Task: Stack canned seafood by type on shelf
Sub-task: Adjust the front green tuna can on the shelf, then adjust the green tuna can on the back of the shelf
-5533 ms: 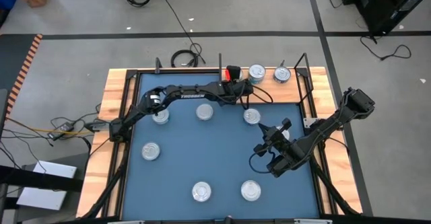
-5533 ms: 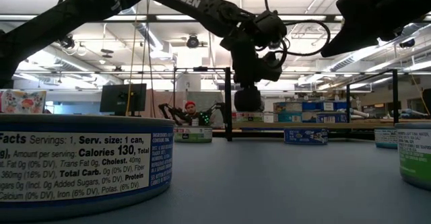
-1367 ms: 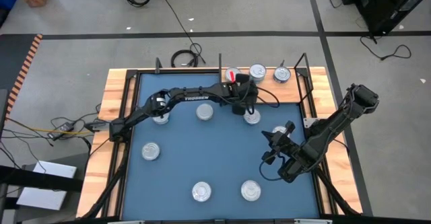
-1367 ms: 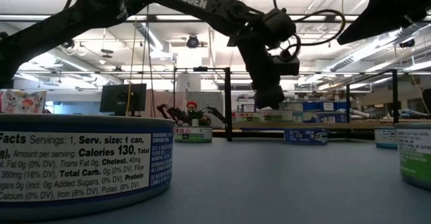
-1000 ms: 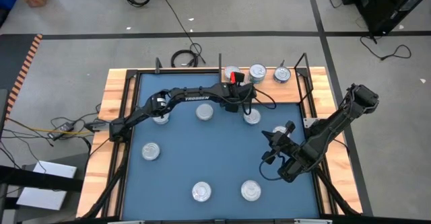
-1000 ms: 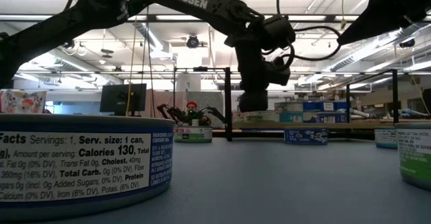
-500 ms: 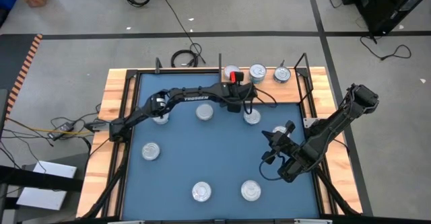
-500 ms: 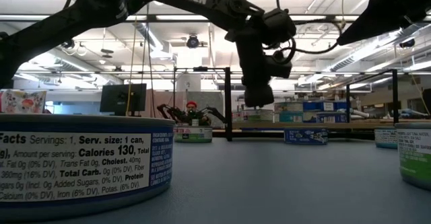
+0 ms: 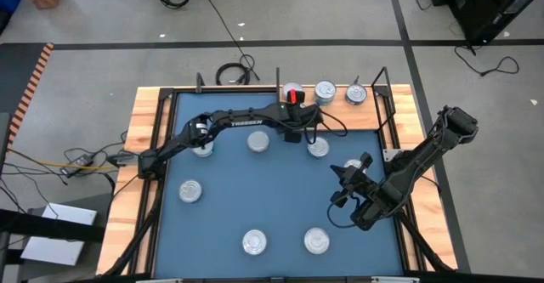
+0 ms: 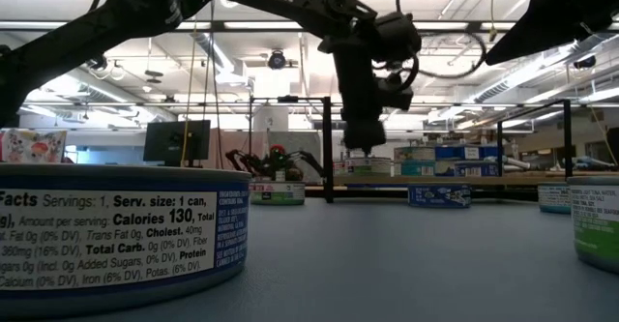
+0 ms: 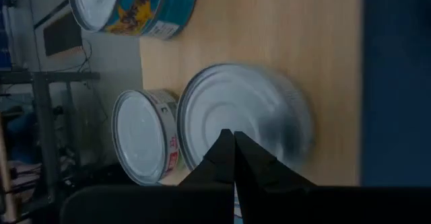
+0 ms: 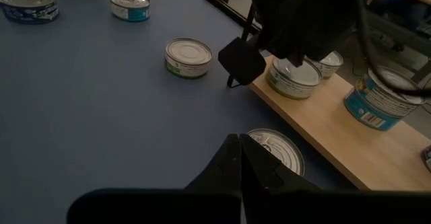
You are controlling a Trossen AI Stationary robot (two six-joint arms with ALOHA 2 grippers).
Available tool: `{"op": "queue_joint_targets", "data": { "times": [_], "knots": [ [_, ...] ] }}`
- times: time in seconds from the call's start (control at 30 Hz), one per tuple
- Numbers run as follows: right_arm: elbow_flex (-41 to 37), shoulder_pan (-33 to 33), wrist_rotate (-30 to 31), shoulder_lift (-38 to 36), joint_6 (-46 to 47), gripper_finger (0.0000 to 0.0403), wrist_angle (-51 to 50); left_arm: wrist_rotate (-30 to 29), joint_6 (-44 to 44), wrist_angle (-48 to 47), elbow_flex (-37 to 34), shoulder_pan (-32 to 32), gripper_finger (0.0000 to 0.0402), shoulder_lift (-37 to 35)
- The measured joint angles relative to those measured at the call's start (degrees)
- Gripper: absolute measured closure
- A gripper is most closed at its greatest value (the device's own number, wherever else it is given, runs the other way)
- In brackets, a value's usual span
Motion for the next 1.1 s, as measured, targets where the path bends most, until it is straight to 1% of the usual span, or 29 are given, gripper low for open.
{"op": "queue_joint_targets", "data": {
  "times": [0.23, 0.3, 0.43, 0.47, 0.6, 0.8, 0.93, 1.1],
  "knots": [
    [0.0, -0.2, -0.2, 0.0, 0.0, 0.0401, 0.2, 3.0, -0.7, 1.8, 0.0, -0.1, 0.0401, -1.2],
    [0.0, -0.6, -0.2, 0.0, 0.0, 0.0401, -0.1, 6.9, -2.1, 2.7, 0.0, -0.1, 0.0401, -3.3],
    [-0.1, -2.7, -0.8, 0.0, 0.5, 0.0401, -1.5, 16.5, -7.4, 7.0, 0.2, 0.1, 0.0401, -7.4],
    [-0.1, -3.5, -1.3, 0.0, 0.4, 0.0402, -1.7, 17.8, -7.9, 8.0, 0.1, 0.2, 0.0401, -7.9],
    [-0.1, -6.9, -3.1, 0.0, -0.5, 0.0402, -3.8, 18.8, -8.3, 13.2, -1.0, 0.2, 0.0401, -9.4],
    [-0.1, -9.8, -4.4, -1.0, -6.2, 0.0402, -3.5, 19.8, -8.4, 19.0, -3.3, -0.1, 0.0401, -10.0],
    [-2.3, -11.1, -5.1, -3.1, -11.9, 0.0402, 1.7, 20.4, -8.4, 24.3, -5.5, 0.0, 0.0401, -10.0],
    [-8.4, -14.4, -9.9, -7.7, -25.2, 0.0402, 17.4, 21.0, -8.4, 30.0, -8.4, 0.0, 0.0401, -10.0]
  ]
}}
